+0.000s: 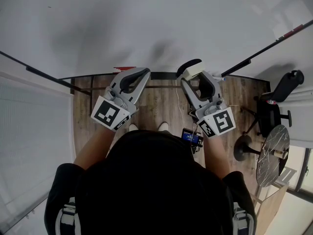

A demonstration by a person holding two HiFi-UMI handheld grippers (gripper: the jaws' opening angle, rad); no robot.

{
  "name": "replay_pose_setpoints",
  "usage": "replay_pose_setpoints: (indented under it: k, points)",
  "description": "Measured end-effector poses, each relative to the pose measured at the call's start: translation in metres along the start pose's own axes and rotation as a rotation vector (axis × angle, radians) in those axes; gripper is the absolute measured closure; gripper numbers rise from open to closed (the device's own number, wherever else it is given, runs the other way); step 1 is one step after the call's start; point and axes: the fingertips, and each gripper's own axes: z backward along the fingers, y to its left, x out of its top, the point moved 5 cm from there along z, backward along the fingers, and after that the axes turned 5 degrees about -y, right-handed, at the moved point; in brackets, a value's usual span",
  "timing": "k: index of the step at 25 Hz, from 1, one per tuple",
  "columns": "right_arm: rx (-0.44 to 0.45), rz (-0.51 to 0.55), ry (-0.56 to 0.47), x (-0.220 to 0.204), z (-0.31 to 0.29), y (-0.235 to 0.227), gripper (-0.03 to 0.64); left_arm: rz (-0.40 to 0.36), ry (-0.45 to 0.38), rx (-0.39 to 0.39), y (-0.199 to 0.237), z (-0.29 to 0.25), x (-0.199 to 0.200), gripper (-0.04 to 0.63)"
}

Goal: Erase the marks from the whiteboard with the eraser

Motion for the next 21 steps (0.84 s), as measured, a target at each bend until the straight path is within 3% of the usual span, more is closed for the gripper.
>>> replay_pose_setpoints:
  k: [21]
  points:
    - [0.013,-0.003,0.013,0.0000,0.0044,0.0081,0.393,-0.018,0.008,-0.014,-0.0099,-0.0022,0.0075,0.589]
